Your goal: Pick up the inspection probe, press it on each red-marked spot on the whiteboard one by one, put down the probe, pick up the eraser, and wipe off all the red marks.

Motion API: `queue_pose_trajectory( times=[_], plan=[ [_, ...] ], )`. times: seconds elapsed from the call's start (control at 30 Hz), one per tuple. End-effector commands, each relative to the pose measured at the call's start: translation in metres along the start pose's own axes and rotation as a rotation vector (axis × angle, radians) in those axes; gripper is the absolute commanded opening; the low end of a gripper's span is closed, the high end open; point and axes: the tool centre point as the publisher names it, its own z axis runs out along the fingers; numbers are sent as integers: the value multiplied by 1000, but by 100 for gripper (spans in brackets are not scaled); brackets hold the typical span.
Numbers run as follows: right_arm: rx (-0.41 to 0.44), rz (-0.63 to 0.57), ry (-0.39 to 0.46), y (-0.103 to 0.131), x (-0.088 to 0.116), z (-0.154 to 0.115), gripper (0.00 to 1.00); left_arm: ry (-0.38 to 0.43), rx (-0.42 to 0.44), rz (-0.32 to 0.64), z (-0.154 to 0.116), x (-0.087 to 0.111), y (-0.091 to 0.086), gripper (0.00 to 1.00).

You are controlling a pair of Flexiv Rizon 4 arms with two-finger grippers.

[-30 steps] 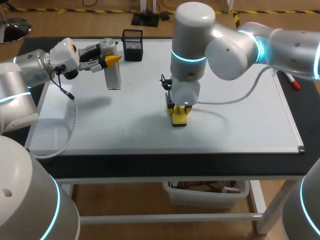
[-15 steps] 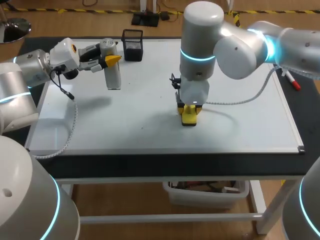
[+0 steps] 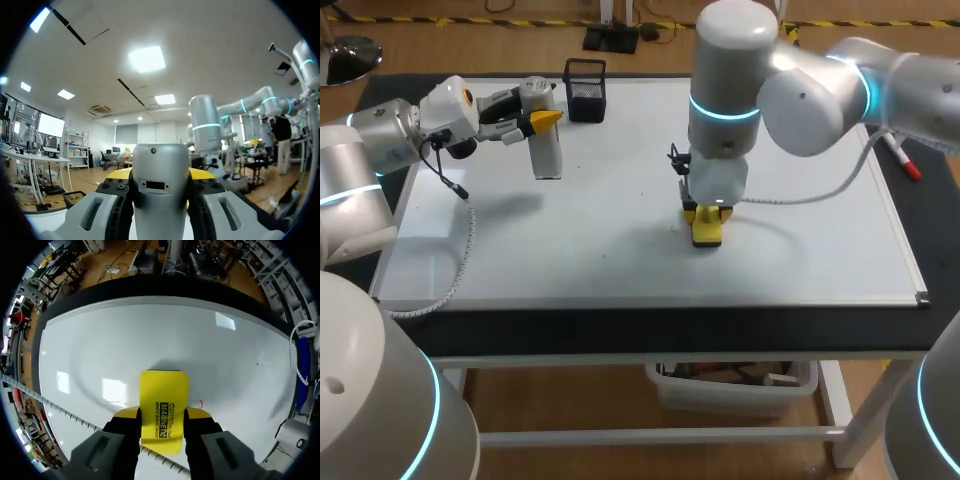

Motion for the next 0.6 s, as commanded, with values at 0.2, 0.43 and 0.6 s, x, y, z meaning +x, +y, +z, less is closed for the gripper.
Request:
queue_pose_trajectory(
  times=[0.2, 0.43, 0.6],
  plan=[
    [7, -67, -1, 1, -44, -10, 0, -4, 1, 3, 1, 1, -1, 0],
    [-25, -111, 4, 2, -69, 7, 0, -4, 1, 3, 1, 1, -1, 0],
    [-37, -121, 9, 1, -72, 11, 0, -4, 1, 3, 1, 1, -1, 0]
  ],
)
